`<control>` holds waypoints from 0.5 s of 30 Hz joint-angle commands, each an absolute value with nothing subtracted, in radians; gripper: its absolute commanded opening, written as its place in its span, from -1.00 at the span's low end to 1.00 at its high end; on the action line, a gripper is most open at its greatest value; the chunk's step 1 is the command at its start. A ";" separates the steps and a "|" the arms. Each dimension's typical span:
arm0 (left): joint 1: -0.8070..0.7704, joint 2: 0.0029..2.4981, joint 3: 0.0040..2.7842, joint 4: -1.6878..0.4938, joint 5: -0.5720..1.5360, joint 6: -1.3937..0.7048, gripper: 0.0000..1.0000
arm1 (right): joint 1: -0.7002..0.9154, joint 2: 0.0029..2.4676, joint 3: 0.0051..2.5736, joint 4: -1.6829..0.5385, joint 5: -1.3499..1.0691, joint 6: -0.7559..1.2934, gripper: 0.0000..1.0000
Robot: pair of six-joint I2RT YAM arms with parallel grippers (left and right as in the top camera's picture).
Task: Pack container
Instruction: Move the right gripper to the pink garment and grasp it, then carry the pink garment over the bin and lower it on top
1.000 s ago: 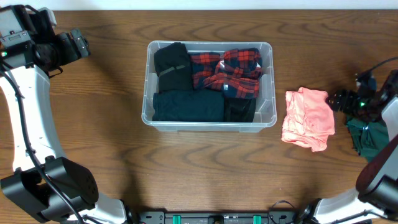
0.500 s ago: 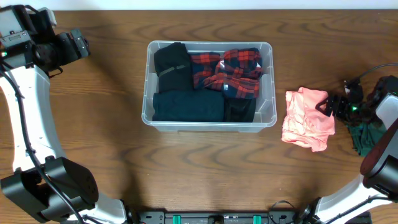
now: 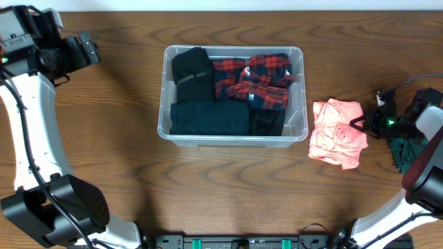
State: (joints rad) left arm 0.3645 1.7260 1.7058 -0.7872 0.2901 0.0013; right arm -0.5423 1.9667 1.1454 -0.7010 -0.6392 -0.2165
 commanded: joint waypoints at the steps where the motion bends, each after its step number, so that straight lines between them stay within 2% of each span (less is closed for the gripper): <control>1: 0.365 1.719 1.705 -0.788 0.302 0.015 0.96 | -0.544 1.965 1.174 -0.735 -0.687 -0.214 -0.98; 7: 0.365 1.719 1.705 -0.788 0.302 0.015 0.96 | -0.495 1.863 1.298 -0.850 -0.712 -0.178 -0.98; 15: 0.365 1.719 1.705 -0.788 0.302 0.015 0.96 | -0.359 1.639 1.423 -0.878 -0.701 0.033 -0.97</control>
State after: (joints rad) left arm 0.3645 1.7260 1.7058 -0.7872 0.2897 0.0013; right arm -0.4122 1.7393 1.3804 -0.8864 -0.6598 -0.0937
